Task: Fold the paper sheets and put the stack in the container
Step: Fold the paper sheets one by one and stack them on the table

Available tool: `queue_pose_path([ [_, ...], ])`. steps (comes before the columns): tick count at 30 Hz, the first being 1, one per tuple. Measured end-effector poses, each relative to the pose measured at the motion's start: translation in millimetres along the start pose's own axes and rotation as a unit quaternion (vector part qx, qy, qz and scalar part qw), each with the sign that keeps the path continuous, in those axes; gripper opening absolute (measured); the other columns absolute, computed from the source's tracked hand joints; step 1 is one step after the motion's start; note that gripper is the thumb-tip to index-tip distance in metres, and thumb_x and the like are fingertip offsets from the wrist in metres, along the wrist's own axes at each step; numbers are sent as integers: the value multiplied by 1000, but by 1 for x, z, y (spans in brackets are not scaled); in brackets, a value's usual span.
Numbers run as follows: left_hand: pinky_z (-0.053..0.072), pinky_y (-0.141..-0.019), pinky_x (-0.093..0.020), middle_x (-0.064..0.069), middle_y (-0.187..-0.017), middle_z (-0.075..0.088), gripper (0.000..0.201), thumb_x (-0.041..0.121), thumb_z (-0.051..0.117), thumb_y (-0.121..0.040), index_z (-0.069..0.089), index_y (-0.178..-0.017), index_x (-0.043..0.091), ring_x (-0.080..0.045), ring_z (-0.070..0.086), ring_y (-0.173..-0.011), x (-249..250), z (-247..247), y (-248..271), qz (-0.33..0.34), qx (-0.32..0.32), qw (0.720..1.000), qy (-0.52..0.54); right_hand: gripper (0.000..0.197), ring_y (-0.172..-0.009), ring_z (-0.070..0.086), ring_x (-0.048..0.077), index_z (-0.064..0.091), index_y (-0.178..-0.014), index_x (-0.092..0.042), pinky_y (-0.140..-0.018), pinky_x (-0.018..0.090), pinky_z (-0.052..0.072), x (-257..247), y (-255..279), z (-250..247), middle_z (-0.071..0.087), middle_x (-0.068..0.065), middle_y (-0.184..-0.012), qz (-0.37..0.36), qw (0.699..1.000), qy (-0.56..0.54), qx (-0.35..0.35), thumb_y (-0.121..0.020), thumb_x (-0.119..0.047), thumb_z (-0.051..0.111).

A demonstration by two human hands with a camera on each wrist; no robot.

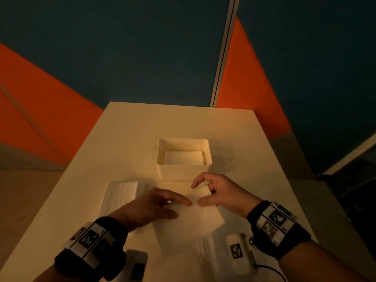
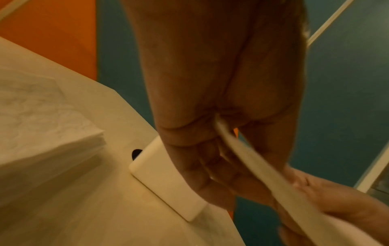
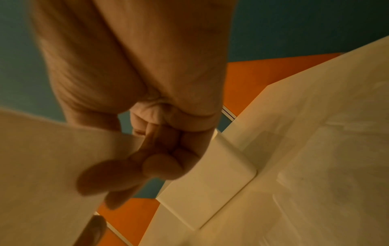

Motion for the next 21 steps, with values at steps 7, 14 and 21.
queue_pose_path([
  [7,59,-75,-33,1,-113,67,35,-6,60,-84,71,-106,19,-18,67,-94,-29,-79,32,30,249,964,86,15,-55,62,19,59,-95,-11,-52,24,41,22,6,-33,68,10,-75,39,988,-60,140,-85,0,62],
  [14,59,-75,-37,-8,-117,56,38,-5,53,-89,58,-122,13,-35,57,-99,-80,-131,71,-18,400,909,116,11,-54,61,19,61,-90,-9,-50,24,39,45,17,-56,67,11,-73,72,974,-68,205,-85,0,60],
  [21,48,-88,-44,-16,-121,59,37,2,66,-84,64,-119,15,-35,58,-98,-102,-142,77,-75,467,877,-82,8,-54,60,19,61,-91,-7,-49,24,39,48,20,-58,67,11,-73,73,972,-70,212,-86,0,59],
])
Point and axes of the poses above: each hand's wrist, its own y-axis away from the middle knuckle, its own z-axis out of the palm, x = y × z, the point moved 7 cm from there along -y, towards the middle knuckle
